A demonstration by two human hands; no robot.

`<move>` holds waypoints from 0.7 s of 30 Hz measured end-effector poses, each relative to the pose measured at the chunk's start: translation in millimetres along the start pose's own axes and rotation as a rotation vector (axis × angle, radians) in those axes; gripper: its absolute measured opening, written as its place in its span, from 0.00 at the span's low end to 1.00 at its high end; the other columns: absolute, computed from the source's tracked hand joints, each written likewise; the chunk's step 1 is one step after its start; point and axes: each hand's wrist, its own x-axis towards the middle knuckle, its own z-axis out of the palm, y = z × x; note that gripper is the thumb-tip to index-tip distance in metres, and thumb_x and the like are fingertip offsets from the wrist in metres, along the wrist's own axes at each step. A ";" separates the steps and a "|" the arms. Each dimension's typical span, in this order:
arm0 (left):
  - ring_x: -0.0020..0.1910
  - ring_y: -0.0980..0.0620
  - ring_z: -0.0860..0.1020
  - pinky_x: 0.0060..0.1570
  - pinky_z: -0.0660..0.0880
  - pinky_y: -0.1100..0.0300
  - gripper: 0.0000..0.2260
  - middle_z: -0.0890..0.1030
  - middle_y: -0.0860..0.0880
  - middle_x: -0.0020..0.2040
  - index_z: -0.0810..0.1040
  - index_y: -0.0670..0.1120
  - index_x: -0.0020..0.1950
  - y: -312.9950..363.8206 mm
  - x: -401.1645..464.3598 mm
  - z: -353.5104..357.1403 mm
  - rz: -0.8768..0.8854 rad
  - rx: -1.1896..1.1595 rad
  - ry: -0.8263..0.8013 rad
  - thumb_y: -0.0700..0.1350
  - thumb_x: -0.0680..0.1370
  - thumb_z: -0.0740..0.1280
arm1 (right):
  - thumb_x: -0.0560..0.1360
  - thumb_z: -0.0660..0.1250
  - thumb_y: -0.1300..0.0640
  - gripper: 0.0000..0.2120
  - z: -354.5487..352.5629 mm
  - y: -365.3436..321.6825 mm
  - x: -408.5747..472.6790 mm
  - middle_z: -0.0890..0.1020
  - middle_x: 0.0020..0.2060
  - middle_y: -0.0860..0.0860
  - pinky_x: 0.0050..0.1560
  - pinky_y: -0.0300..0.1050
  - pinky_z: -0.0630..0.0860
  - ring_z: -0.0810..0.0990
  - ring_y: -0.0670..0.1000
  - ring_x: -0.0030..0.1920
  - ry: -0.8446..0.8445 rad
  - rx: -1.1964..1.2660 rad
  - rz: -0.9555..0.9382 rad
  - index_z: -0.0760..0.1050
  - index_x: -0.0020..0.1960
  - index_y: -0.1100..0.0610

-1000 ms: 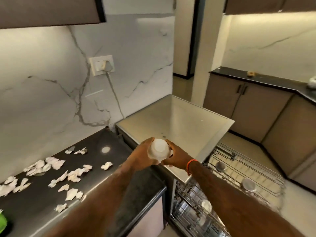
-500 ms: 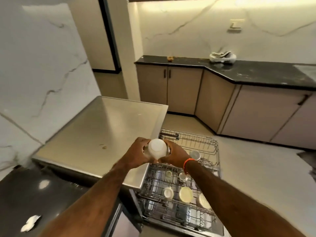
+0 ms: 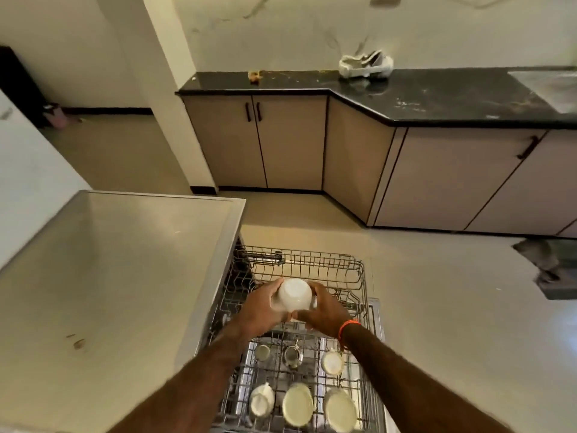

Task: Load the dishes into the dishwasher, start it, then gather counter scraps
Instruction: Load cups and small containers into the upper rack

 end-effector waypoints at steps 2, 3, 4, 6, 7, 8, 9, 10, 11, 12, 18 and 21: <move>0.66 0.59 0.68 0.53 0.67 0.75 0.45 0.71 0.47 0.75 0.60 0.47 0.81 -9.1 23.5 6.2 -0.056 -0.027 -0.027 0.44 0.70 0.80 | 0.66 0.79 0.44 0.41 -0.9 9.2 21.8 0.72 0.65 0.49 0.57 0.55 0.81 0.79 0.55 0.57 0.011 -0.016 0.006 0.64 0.73 0.52; 0.66 0.59 0.68 0.51 0.68 0.75 0.45 0.71 0.47 0.75 0.60 0.48 0.81 -13.4 32.9 7.8 -0.081 -0.040 -0.030 0.43 0.70 0.80 | 0.64 0.78 0.39 0.42 -0.8 12.8 33.7 0.71 0.66 0.50 0.58 0.58 0.81 0.78 0.55 0.59 0.028 -0.033 0.005 0.66 0.72 0.51; 0.66 0.58 0.69 0.53 0.69 0.73 0.45 0.71 0.47 0.75 0.60 0.48 0.81 -19.1 46.0 9.2 -0.105 -0.054 -0.032 0.43 0.70 0.80 | 0.62 0.76 0.37 0.43 0.3 19.3 48.9 0.70 0.67 0.52 0.60 0.59 0.80 0.76 0.55 0.61 0.032 -0.036 0.006 0.66 0.72 0.49; 0.68 0.55 0.70 0.62 0.71 0.65 0.45 0.70 0.46 0.76 0.59 0.47 0.81 -32.1 74.6 12.2 -0.152 -0.078 -0.031 0.42 0.70 0.80 | 0.67 0.77 0.41 0.41 2.0 25.3 76.9 0.66 0.68 0.54 0.70 0.57 0.70 0.70 0.55 0.67 0.019 -0.073 0.029 0.64 0.74 0.51; 0.71 0.52 0.70 0.66 0.70 0.60 0.45 0.69 0.45 0.76 0.59 0.46 0.81 -39.2 89.5 13.6 -0.170 -0.082 -0.037 0.41 0.69 0.80 | 0.69 0.76 0.44 0.41 4.1 31.8 92.9 0.65 0.68 0.54 0.71 0.55 0.67 0.69 0.56 0.68 0.004 -0.083 0.057 0.63 0.76 0.52; 0.72 0.49 0.70 0.69 0.69 0.56 0.45 0.69 0.45 0.77 0.59 0.46 0.81 -44.9 101.8 14.6 -0.183 -0.083 -0.044 0.40 0.70 0.80 | 0.70 0.76 0.45 0.40 5.4 37.2 106.5 0.65 0.68 0.55 0.71 0.53 0.66 0.69 0.57 0.68 -0.006 -0.093 0.079 0.62 0.76 0.54; 0.73 0.48 0.70 0.70 0.68 0.55 0.45 0.68 0.45 0.77 0.58 0.46 0.81 -54.2 117.3 17.2 -0.196 -0.081 -0.053 0.39 0.70 0.79 | 0.70 0.76 0.45 0.40 8.2 42.5 122.0 0.66 0.68 0.55 0.71 0.53 0.67 0.70 0.57 0.67 -0.010 -0.100 0.100 0.63 0.76 0.54; 0.73 0.47 0.69 0.70 0.68 0.54 0.45 0.68 0.45 0.77 0.58 0.46 0.81 -63.1 133.0 19.6 -0.208 -0.075 -0.066 0.38 0.70 0.79 | 0.68 0.76 0.43 0.40 11.6 47.6 137.9 0.68 0.68 0.56 0.70 0.54 0.70 0.72 0.57 0.65 -0.009 -0.107 0.116 0.65 0.74 0.54; 0.73 0.46 0.69 0.69 0.69 0.54 0.44 0.68 0.44 0.77 0.58 0.46 0.81 -73.1 148.7 22.5 -0.218 -0.068 -0.084 0.38 0.70 0.79 | 0.65 0.76 0.41 0.41 17.3 57.4 155.0 0.71 0.66 0.56 0.67 0.55 0.74 0.75 0.57 0.62 -0.014 -0.097 0.137 0.67 0.73 0.54; 0.73 0.46 0.70 0.69 0.70 0.54 0.44 0.68 0.44 0.77 0.59 0.46 0.81 -83.1 163.6 24.8 -0.228 -0.066 -0.097 0.37 0.70 0.78 | 0.63 0.75 0.38 0.41 21.9 66.4 172.2 0.73 0.64 0.56 0.61 0.55 0.79 0.77 0.56 0.59 -0.019 -0.091 0.139 0.68 0.71 0.54; 0.70 0.47 0.72 0.56 0.70 0.65 0.41 0.71 0.45 0.75 0.59 0.47 0.81 -134.9 229.1 46.6 -0.293 -0.032 -0.111 0.36 0.73 0.76 | 0.68 0.79 0.52 0.30 34.2 95.8 245.8 0.81 0.59 0.55 0.53 0.45 0.79 0.80 0.54 0.55 -0.018 -0.126 0.176 0.75 0.66 0.58; 0.71 0.47 0.72 0.60 0.72 0.62 0.41 0.70 0.44 0.76 0.58 0.45 0.81 -152.5 249.7 59.1 -0.311 -0.014 -0.121 0.38 0.74 0.76 | 0.68 0.79 0.52 0.31 37.1 104.3 269.7 0.81 0.60 0.54 0.60 0.50 0.78 0.79 0.55 0.59 -0.056 -0.167 0.193 0.74 0.67 0.58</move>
